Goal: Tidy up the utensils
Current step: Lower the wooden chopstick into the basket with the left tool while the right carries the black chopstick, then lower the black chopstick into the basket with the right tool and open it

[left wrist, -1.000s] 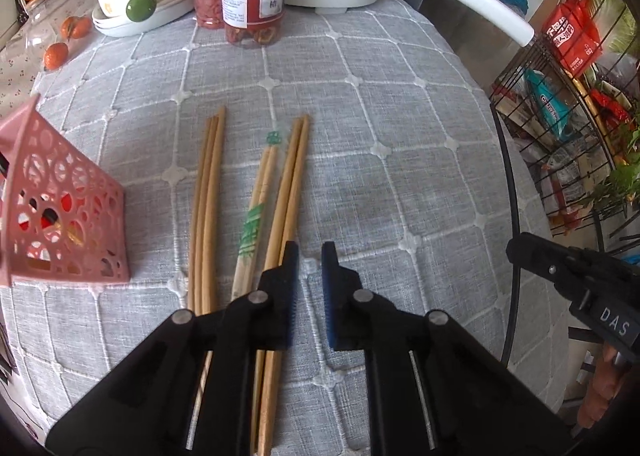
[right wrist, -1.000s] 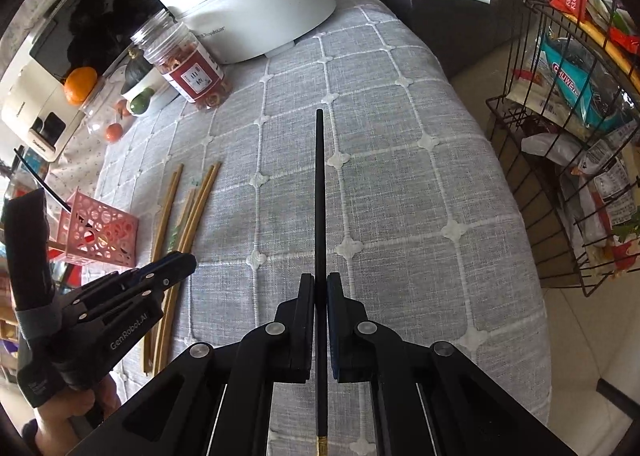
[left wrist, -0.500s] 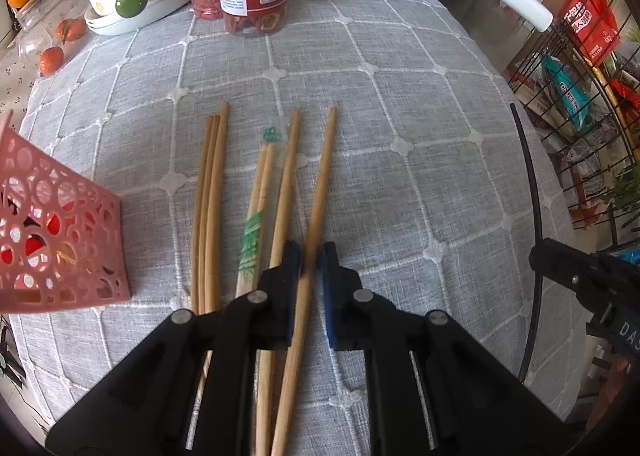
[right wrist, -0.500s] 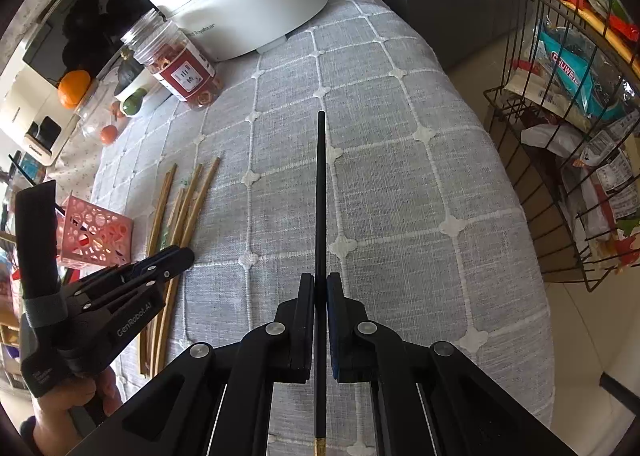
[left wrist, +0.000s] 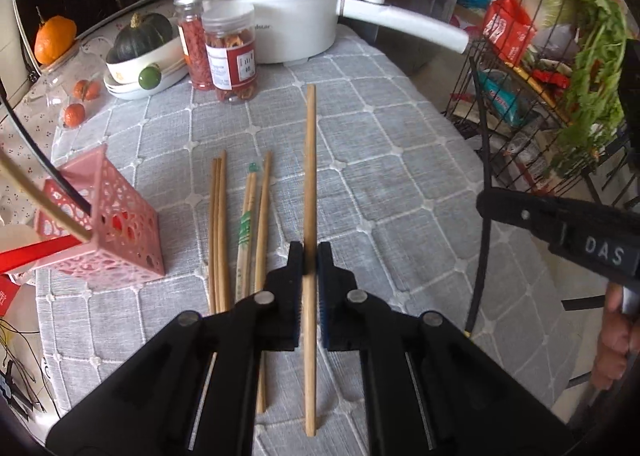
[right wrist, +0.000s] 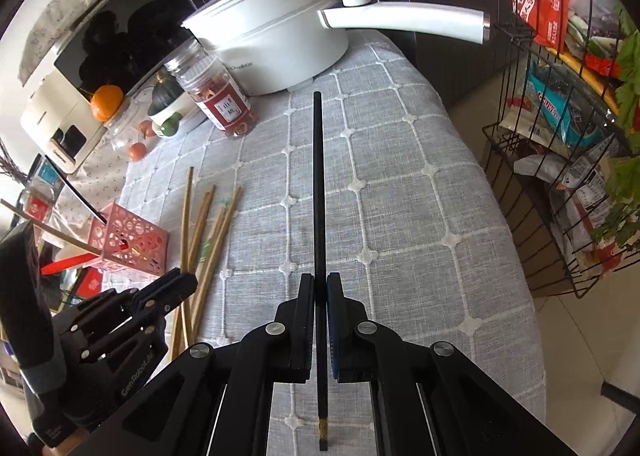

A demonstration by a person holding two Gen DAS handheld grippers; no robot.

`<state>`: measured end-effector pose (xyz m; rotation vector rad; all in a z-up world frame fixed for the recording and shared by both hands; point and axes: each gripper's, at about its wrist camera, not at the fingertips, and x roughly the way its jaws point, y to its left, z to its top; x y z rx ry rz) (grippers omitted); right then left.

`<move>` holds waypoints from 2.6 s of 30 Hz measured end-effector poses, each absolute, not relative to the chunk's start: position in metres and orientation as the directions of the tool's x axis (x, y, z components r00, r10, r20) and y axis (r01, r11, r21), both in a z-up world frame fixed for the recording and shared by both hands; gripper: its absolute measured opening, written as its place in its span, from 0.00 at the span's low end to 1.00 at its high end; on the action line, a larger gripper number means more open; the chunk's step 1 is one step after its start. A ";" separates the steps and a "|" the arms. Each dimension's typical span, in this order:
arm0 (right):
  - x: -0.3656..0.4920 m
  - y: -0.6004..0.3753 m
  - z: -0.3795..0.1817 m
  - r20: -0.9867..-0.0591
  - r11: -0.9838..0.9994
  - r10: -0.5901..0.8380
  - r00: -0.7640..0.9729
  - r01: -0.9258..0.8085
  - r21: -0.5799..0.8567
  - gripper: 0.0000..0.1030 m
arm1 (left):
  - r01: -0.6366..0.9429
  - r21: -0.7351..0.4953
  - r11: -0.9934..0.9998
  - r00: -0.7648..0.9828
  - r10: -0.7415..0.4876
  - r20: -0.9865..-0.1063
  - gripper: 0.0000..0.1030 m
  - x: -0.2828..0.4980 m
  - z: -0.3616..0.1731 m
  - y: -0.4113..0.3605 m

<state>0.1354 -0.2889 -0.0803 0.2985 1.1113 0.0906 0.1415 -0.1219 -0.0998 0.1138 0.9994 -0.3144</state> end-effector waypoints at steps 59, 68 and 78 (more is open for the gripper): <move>0.153 -0.151 0.060 -0.551 0.913 0.399 0.733 -0.260 0.314 0.06 | 0.167 -0.156 0.973 0.859 -0.222 -0.461 0.08 0.170 0.010 0.067; 0.171 -0.128 0.055 -0.558 0.903 0.425 0.713 -0.288 0.318 0.06 | 0.156 -0.175 0.972 0.810 -0.227 -0.541 0.31 0.181 -0.009 0.071; 0.190 -0.110 0.045 -0.574 0.880 0.473 0.669 -0.331 0.340 0.06 | 0.147 -0.173 0.974 0.808 -0.219 -0.547 0.49 0.152 -0.003 0.080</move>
